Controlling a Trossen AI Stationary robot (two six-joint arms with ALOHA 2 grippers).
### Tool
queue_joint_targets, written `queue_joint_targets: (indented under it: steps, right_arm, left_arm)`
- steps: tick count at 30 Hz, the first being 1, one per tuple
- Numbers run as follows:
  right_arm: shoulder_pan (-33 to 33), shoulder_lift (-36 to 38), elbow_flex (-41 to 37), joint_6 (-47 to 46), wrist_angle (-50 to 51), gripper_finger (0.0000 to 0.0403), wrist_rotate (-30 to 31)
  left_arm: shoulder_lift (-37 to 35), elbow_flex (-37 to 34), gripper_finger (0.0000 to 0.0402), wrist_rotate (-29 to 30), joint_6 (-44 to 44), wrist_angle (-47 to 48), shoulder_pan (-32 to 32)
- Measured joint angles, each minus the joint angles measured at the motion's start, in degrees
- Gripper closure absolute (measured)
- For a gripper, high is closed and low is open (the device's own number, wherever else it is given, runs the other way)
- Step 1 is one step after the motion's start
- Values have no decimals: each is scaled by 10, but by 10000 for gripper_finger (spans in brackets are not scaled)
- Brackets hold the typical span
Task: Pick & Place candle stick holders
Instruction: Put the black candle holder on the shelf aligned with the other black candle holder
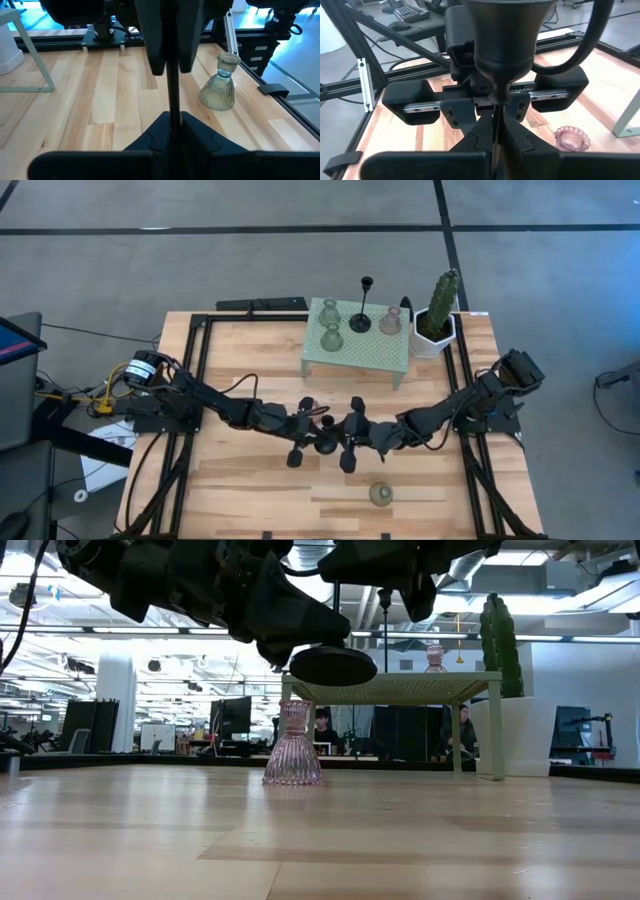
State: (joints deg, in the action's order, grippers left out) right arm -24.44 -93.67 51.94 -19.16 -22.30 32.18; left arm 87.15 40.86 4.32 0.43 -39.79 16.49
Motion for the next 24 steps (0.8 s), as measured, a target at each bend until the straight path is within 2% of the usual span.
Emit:
queue_joint_targets:
  steps: [6, 11, 20, 24]
  right_arm:
    - [-7, 0, 0, -9, 24, 399, 8]
    - [-7, 1, 0, -9, 33, 401, 15]
    - [-4, 55, -1, -70, 189, 402, 104]
    - [1, 93, 0, -64, 194, 402, 135]
  left_arm:
    - [-5, 0, 348, 0, 14, -1, 0]
    - [-19, -1, 321, 1, 23, 1, 1]
    - [-108, -41, 296, -2, 18, 46, 2]
    - [-153, -74, 296, 0, 6, 46, 4]
